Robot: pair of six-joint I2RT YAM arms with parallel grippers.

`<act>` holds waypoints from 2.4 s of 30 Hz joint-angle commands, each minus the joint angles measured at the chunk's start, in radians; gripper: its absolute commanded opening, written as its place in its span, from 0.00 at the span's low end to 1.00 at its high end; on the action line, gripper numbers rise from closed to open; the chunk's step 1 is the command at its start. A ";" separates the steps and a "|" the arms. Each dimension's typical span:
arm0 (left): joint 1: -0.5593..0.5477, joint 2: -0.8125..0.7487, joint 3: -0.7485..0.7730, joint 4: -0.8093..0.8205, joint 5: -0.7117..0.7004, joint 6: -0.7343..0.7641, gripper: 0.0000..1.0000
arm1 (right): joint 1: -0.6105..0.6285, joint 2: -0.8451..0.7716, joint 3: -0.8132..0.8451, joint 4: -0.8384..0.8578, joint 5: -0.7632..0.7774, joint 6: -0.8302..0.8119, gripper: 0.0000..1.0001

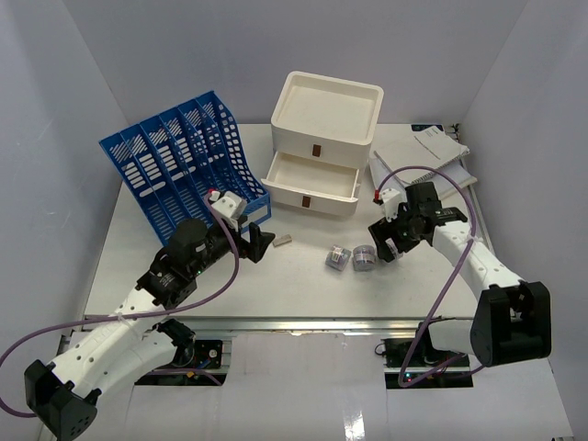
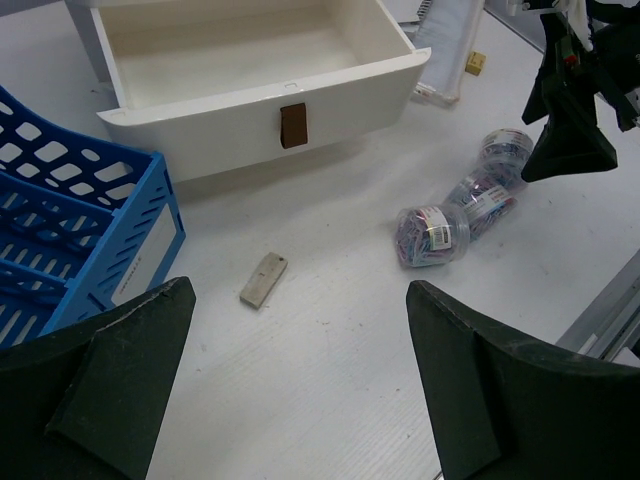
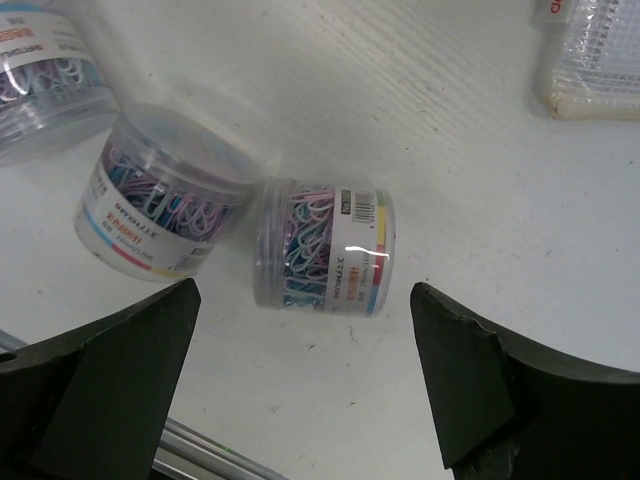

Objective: Organize the desk

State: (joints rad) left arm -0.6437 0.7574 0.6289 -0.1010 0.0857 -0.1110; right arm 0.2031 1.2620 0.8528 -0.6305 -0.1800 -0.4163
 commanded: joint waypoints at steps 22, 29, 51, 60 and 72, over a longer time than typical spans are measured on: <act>-0.002 -0.039 -0.002 -0.023 -0.020 0.023 0.98 | 0.002 0.117 0.002 0.104 0.097 0.055 0.30; -0.002 -0.009 -0.005 -0.017 0.017 0.010 0.98 | 0.008 -0.022 0.084 0.122 0.006 0.016 0.11; -0.002 0.068 -0.023 0.030 -0.022 -0.114 0.98 | 0.180 0.243 0.593 0.279 -0.092 0.319 0.19; -0.002 0.162 -0.040 0.096 0.082 -0.242 0.98 | 0.188 0.323 0.586 0.339 -0.022 0.481 0.42; -0.063 0.267 -0.052 0.204 0.105 -0.389 0.89 | 0.188 0.248 0.474 0.403 -0.007 0.492 0.90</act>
State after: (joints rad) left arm -0.6654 0.9927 0.5694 0.0413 0.1795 -0.4411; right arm 0.3866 1.5678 1.3599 -0.2852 -0.1730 0.0673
